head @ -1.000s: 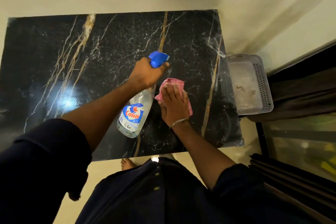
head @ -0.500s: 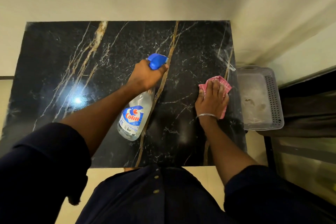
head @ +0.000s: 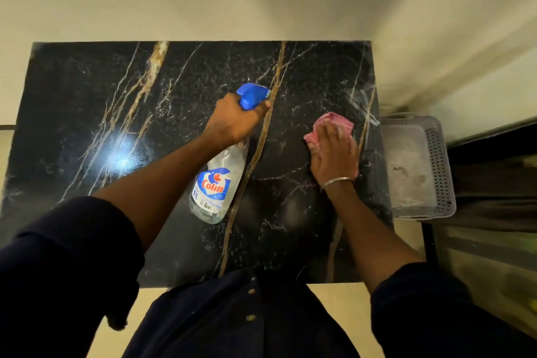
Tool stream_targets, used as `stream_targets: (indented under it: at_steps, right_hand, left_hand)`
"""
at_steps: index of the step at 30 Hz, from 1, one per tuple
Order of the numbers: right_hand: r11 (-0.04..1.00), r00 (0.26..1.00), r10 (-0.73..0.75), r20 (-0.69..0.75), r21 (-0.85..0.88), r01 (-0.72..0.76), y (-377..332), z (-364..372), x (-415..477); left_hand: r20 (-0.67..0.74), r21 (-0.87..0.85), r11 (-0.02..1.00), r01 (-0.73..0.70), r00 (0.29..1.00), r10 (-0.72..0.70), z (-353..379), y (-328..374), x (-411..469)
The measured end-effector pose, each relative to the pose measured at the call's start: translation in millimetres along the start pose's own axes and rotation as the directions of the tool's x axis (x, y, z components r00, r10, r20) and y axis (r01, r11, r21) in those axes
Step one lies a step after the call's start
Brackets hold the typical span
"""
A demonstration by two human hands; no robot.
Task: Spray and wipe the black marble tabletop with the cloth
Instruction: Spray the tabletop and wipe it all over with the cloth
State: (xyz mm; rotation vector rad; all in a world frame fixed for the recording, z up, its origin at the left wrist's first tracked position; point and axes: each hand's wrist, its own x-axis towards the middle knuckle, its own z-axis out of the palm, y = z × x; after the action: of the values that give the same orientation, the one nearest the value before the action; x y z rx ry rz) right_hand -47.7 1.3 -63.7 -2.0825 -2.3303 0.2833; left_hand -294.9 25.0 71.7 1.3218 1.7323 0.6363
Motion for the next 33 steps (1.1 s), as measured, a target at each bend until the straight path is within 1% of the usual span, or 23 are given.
stream_targets:
  at_steps: [3, 6, 7, 9, 11, 13, 16, 17, 18, 19, 21, 22, 24, 26, 29, 30, 31, 33]
  right_hand:
    - [0.987, 0.988, 0.154, -0.031, 0.055, -0.152, 8.3, -5.4, 14.4]
    - [0.962, 0.964, 0.266, -0.029, 0.077, -0.263, -18.5, -4.8, 22.2]
    - [0.96, 0.963, 0.269, -0.011, 0.084, -0.267, -32.0, -4.8, 26.4]
    - [0.977, 0.981, 0.19, 0.027, 0.091, -0.192, -62.0, -4.2, 37.9]
    - [0.996, 0.998, 0.041, 0.054, 0.072, -0.045, -93.8, -1.3, 48.7]
    - [0.992, 0.992, -0.107, 0.069, 0.067, 0.103, -117.0, 1.8, 56.8]
    - [0.967, 0.963, -0.256, 0.085, 0.043, 0.253, -111.6, 2.0, 66.4]
    - [0.959, 0.955, -0.285, 0.082, 0.024, 0.284, -101.2, 1.1, 70.7]
    - [0.959, 0.957, -0.281, 0.066, 0.002, 0.282, -88.1, 0.3, 76.6]
    - [0.971, 0.97, -0.238, 0.044, -0.006, 0.239, -73.7, -1.1, 84.3]
    - [0.996, 0.996, -0.09, 0.0, 0.017, 0.09, -41.2, -6.1, 101.5]
    - [0.999, 1.0, -0.027, -0.009, 0.025, 0.027, -25.5, -9.9, 109.6]
    - [0.998, 0.998, 0.054, -0.011, 0.033, -0.053, -4.0, -15.3, 119.5]
    - [0.993, 0.993, 0.116, -0.019, 0.038, -0.115, -4.0, -14.7, 122.6]
    - [0.97, 0.973, 0.232, -0.017, 0.076, -0.23, -36.2, -11.2, 126.2]
    - [0.97, 0.973, 0.231, -0.008, 0.077, -0.23, -49.2, -10.4, 128.8]
    - [0.977, 0.98, 0.201, 0.006, 0.07, -0.201, -62.8, -10.2, 131.6]
    - [0.994, 0.995, 0.094, 0.031, 0.047, -0.095, -89.6, -9.6, 139.5]
  left_hand:
    - [0.004, -0.019, 1.0, -0.006, 1.0, 0.007, -7.5, -2.7, 8.1]
    - [0.016, -0.038, 0.999, -0.013, 1.0, 0.014, -15.6, -4.1, 16.8]
    - [0.02, -0.044, 0.999, -0.008, 1.0, 0.008, -18.1, -5.6, 20.1]
    - [0.014, -0.042, 0.999, 0.001, 1.0, -0.001, -22.7, -8.2, 26.7]
    - [0.0, -0.025, 1.0, 0.006, 1.0, -0.006, -26.1, -10.4, 33.0]
    - [-0.018, -0.006, 1.0, 0.01, 1.0, -0.01, -28.8, -11.7, 39.0]
    - [-0.041, -0.017, 1.0, 0.025, 0.999, -0.026, -31.6, -14.9, 48.6]
    - [-0.041, -0.023, 0.999, 0.035, 0.999, -0.036, -32.9, -15.9, 51.9]
    - [-0.038, -0.028, 0.999, 0.046, 0.998, -0.047, -34.3, -16.6, 55.4]
    - [-0.031, -0.035, 0.998, 0.058, 0.998, -0.059, -35.3, -17.6, 58.7]
    - [-0.011, -0.048, 0.997, 0.068, 0.998, -0.068, -36.2, -19.8, 64.0]
    - [0.0, -0.049, 0.997, 0.066, 0.998, -0.066, -36.1, -20.0, 66.8]
    - [0.02, -0.049, 0.997, 0.054, 0.998, -0.053, -34.9, -19.2, 70.9]
    - [0.021, -0.047, 0.998, 0.038, 0.999, -0.037, -33.6, -18.3, 73.8]
    - [0.025, -0.061, 0.998, 0.034, 0.999, -0.033, -31.2, -18.0, 78.7]
    - [0.03, -0.066, 0.997, 0.037, 0.999, -0.035, -30.1, -18.1, 80.0]
    - [0.034, -0.068, 0.997, 0.04, 0.999, -0.038, -29.3, -18.2, 80.5]
    - [0.025, -0.06, 0.997, 0.039, 0.999, -0.038, -27.7, -17.8, 82.6]
